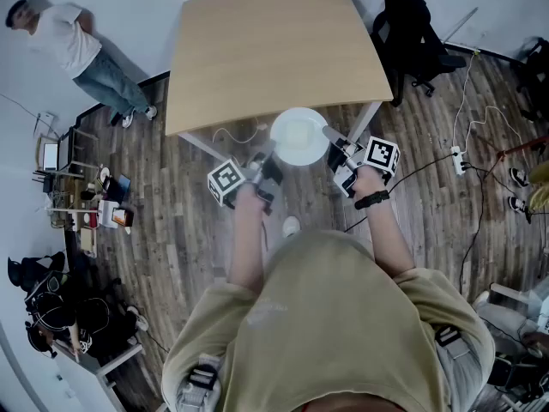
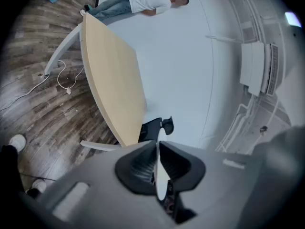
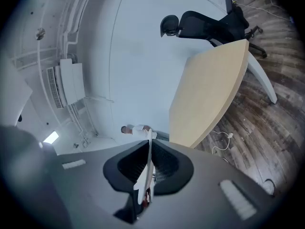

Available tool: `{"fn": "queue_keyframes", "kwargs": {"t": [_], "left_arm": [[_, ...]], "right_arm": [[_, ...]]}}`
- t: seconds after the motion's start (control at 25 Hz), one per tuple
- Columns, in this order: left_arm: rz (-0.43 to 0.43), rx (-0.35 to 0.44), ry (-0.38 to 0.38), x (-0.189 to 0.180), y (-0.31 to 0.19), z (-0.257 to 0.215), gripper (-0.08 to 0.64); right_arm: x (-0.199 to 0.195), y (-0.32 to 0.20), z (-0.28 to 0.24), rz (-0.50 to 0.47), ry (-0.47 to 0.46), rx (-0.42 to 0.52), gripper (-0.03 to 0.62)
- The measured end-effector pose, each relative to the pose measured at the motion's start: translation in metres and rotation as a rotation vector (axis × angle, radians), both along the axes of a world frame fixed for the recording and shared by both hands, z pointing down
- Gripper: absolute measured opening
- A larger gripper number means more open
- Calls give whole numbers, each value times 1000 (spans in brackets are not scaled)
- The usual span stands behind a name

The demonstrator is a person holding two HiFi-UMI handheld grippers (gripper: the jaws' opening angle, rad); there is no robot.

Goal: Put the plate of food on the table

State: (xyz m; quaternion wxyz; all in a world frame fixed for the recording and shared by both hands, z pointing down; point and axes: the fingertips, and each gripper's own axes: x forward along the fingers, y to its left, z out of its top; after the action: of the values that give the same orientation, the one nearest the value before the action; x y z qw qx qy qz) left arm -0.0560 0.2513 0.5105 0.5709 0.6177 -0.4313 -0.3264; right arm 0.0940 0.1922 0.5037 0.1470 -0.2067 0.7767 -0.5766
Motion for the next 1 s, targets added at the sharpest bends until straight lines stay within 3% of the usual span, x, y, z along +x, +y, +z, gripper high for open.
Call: {"fn": "queue_keyframes", "kwargs": {"t": [0.36,1.0], "left_arm": [[13,-20,40,-17,10,12,17],[59,-54,93,-86,39,37,18]], "right_arm": [[-19,17,8,22,9,-32,23],[-82,57,18,121,109,56,32]]}}
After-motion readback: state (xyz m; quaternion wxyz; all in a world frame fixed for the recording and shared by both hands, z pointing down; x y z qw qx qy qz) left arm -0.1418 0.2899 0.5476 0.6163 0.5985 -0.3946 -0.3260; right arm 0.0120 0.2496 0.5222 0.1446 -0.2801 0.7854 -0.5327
